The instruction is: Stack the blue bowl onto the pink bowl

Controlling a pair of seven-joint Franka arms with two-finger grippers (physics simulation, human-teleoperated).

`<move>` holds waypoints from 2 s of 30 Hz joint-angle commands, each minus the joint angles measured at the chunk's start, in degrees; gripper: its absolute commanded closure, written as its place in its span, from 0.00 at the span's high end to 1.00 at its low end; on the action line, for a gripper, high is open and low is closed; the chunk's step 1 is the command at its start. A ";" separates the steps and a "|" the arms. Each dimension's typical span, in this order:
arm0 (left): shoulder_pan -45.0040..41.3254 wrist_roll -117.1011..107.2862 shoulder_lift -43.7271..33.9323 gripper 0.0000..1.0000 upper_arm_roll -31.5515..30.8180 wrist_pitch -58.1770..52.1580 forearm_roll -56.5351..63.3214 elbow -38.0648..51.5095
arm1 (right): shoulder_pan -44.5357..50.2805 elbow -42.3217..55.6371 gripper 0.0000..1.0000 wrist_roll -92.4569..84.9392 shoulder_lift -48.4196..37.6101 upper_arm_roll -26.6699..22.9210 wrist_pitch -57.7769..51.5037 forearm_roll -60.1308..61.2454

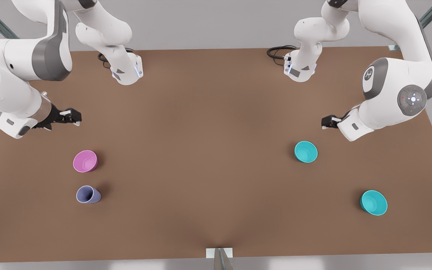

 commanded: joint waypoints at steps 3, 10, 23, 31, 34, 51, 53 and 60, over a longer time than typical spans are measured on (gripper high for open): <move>0.00 -0.03 -0.06 1.00 -0.03 0.27 0.02 0.08 | -0.11 1.67 1.00 -2.20 1.03 -0.08 0.75 -0.83; 0.00 -0.03 0.02 1.00 -0.03 0.27 0.02 0.08 | -15.23 -5.78 1.00 -5.89 16.15 -0.17 14.97 -2.15; 0.00 -0.03 -0.06 1.00 -0.03 0.27 0.02 0.08 | -18.39 -23.80 1.00 -5.81 20.37 -0.08 44.51 2.51; 0.00 -0.03 -0.06 1.00 -0.03 0.27 0.02 0.08 | -20.94 -26.18 1.00 -5.98 24.50 0.01 44.60 5.67; 0.09 -0.03 -0.06 1.00 -0.03 0.27 0.02 0.08 | -21.29 -26.09 1.00 -6.07 25.82 0.01 44.51 5.76; 0.27 -0.03 0.02 1.00 0.06 0.18 0.02 -0.10 | -21.21 -22.14 0.21 -6.07 26.26 10.03 38.18 17.97; 0.27 0.06 0.02 1.00 0.06 0.18 0.02 -0.10 | -16.73 -22.14 0.21 -4.49 24.94 11.70 38.80 21.31; 0.27 -0.03 0.02 1.00 0.06 0.18 0.02 -0.10 | 9.19 -10.12 0.21 33.45 31.60 11.61 50.40 30.63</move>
